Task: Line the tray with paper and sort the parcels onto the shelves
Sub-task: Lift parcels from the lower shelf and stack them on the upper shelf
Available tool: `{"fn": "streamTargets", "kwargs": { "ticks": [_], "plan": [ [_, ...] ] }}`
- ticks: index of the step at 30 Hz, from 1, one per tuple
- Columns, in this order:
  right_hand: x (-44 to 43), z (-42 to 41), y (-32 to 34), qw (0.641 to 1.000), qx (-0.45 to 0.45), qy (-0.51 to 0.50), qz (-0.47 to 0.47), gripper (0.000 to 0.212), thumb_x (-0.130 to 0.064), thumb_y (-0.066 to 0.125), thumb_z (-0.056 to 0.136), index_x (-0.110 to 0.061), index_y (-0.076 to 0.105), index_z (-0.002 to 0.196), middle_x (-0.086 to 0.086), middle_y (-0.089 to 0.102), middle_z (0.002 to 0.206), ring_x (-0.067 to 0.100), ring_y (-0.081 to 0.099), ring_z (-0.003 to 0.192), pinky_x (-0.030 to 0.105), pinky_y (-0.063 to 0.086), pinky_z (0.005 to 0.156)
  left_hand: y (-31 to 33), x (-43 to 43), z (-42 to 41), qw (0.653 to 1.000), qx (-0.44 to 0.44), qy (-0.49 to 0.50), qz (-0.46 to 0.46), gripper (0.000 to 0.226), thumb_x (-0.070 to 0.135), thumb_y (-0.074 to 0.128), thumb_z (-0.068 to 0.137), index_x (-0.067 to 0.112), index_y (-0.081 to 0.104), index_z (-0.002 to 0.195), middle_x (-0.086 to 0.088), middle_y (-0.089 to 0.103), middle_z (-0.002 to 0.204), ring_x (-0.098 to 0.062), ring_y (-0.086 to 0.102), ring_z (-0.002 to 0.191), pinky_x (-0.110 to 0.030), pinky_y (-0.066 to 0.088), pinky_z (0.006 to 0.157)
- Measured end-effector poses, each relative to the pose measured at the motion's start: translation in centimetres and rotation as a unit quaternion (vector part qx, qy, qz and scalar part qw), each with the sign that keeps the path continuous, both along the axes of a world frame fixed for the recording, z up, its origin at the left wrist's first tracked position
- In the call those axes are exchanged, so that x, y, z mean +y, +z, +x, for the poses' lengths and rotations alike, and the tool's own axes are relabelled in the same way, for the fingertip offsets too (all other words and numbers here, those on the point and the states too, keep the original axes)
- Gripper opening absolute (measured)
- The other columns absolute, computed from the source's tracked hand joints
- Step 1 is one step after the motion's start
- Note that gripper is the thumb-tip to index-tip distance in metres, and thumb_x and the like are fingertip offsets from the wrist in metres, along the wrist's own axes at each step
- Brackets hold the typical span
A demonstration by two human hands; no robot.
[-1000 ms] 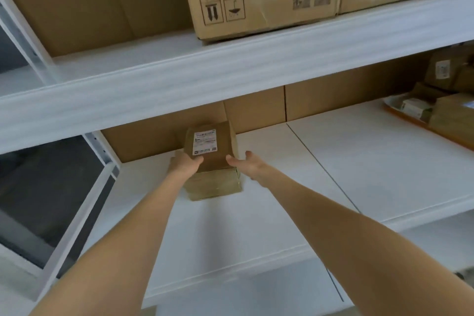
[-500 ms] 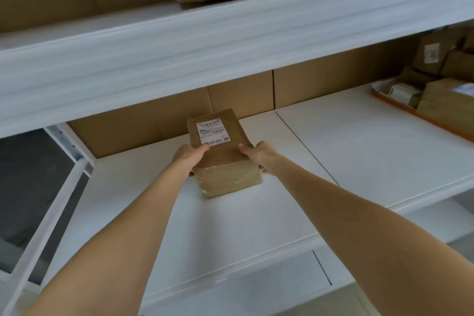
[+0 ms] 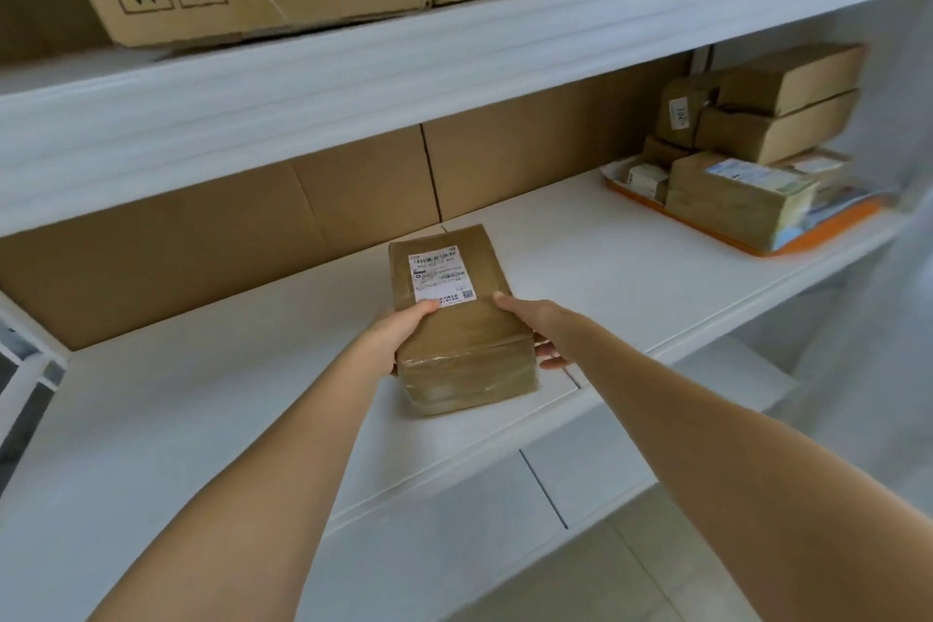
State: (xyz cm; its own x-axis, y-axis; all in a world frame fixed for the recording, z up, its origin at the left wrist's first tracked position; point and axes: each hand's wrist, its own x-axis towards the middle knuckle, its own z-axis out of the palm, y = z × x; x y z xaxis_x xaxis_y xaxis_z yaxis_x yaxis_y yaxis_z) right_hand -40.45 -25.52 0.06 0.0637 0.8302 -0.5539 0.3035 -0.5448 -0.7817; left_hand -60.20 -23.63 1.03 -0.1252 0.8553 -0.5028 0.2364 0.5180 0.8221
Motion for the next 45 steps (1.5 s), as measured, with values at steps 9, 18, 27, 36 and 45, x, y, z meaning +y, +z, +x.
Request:
{"fn": "streamTargets", "kwargs": {
  "ticks": [9,18,27,36,45],
  "plan": [
    [-4.7,7.5,1.4,0.997,0.06,-0.045,0.013,0.061,-0.053,0.069,0.083,-0.012,0.051,0.126,0.009,0.06,0.121,0.029,0.059,0.111,0.047,0.048,0.101,1.4,-3.3,6.6,0.998,-0.01,-0.054,-0.009,0.042,0.043,0.072,0.081,0.017,0.06,0.111,-0.009,0.07,0.102,-0.026,0.068,0.089,-0.041,0.056,0.076],
    [-9.8,13.8,3.8,0.99,0.115,-0.075,-0.012,0.071,-0.047,0.075,0.08,-0.014,0.043,0.133,0.017,0.052,0.129,0.041,0.056,0.116,0.058,0.049,0.096,4.5,-6.4,13.1,0.993,0.0,-0.106,0.046,0.012,0.021,0.057,0.096,0.012,0.054,0.103,-0.005,0.063,0.09,-0.019,0.06,0.079,-0.035,0.05,0.068],
    [-16.9,19.6,6.5,0.98,0.149,-0.132,0.008,0.045,-0.018,0.082,0.077,-0.003,0.056,0.111,0.012,0.064,0.098,0.027,0.066,0.083,0.038,0.058,0.05,8.3,-11.3,18.8,0.973,0.059,-0.213,0.066,0.032,0.006,0.057,0.093,0.007,0.052,0.124,-0.012,0.064,0.115,-0.028,0.058,0.107,-0.053,0.047,0.092],
    [-21.1,23.3,11.1,0.978,0.118,-0.136,0.1,0.056,-0.02,0.089,0.067,-0.005,0.063,0.114,0.01,0.071,0.104,0.026,0.07,0.092,0.041,0.061,0.073,13.3,-14.9,23.1,0.959,0.056,-0.244,0.132,0.051,0.025,0.072,0.084,0.011,0.051,0.128,-0.008,0.064,0.118,-0.025,0.06,0.105,-0.055,0.048,0.091],
    [-23.7,24.9,16.4,0.965,0.127,-0.147,0.174,0.12,-0.075,0.073,0.04,-0.015,0.044,0.139,0.015,0.037,0.151,0.041,0.037,0.136,0.068,0.027,0.108,16.7,-16.2,25.1,0.957,-0.084,-0.207,0.185,0.042,0.036,0.057,0.094,0.01,0.057,0.127,-0.01,0.068,0.111,-0.026,0.065,0.097,-0.039,0.053,0.086]
  ]
}}
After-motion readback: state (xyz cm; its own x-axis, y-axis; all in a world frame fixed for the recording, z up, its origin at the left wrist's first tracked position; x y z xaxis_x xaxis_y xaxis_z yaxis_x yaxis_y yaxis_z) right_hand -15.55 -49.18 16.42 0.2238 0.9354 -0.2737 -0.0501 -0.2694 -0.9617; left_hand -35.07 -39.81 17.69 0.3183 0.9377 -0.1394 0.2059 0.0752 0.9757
